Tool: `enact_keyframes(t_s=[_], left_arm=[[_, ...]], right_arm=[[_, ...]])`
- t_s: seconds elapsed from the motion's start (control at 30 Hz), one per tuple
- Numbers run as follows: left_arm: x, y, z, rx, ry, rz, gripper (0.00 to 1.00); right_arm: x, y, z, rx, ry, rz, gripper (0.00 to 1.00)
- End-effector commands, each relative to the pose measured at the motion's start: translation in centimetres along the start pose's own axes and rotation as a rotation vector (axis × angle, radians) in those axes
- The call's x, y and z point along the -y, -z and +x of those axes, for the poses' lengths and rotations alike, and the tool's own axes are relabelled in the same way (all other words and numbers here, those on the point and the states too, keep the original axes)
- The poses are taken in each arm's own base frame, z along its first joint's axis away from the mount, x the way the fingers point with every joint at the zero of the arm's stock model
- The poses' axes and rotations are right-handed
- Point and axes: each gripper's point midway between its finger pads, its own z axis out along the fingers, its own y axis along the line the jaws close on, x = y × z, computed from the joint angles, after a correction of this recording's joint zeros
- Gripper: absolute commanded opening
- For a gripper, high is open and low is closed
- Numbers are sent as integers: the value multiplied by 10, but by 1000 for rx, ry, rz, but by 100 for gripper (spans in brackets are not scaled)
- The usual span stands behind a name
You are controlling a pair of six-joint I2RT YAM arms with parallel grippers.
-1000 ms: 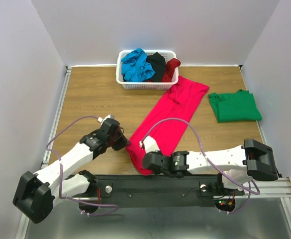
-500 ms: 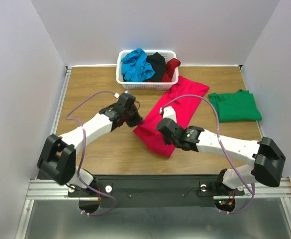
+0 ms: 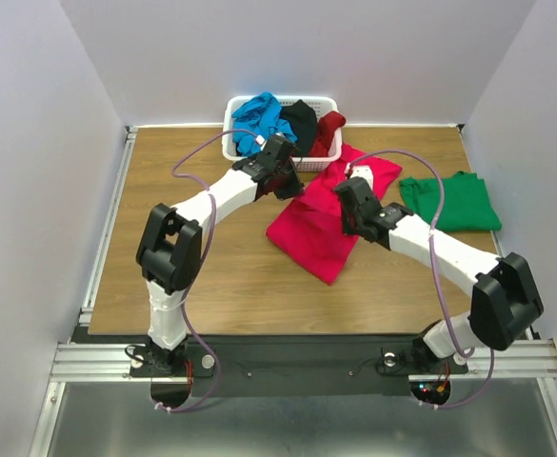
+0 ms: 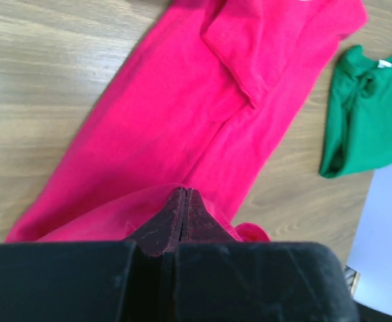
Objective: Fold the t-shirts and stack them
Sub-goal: Fold the tshirt
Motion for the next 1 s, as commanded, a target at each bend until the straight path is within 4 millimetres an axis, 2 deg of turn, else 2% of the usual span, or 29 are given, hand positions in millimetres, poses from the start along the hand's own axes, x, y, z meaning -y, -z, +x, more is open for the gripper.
enact_keyframes(t_s=[0.0,0.13,0.3,0.47,0.73,0.87,0.9,0.93,0.97], left_arm=[[19,0,-25,42,-24,27,0],[22,-17,-29,52,-30,33,0],[24,-26,-41,84,-14,28,0],[21,-36,-52,102,1,17,0],[17,-67,-41,43,-2,15,0],[21,-71,-50,73,8,18,0],[23,-70,-51,76,4,23,8],[27,-67,-53,80,-1,32,22],[31,-64,-54,83,-12,41,48]], right_arm=[[-4,-10,-41,66,-15,-55,0],[13,-23,-52,70,-39,-27,0],[27,-37,-61,63,-63,-18,0],[33,-47,-64,56,-69,-19,0],[46,-66,-67,48,-92,-7,0],[53,-79,-71,49,-113,4,0],[54,-82,-71,44,-116,1,1],[54,-86,-69,33,-121,2,6],[53,-85,-68,29,-125,-7,27]])
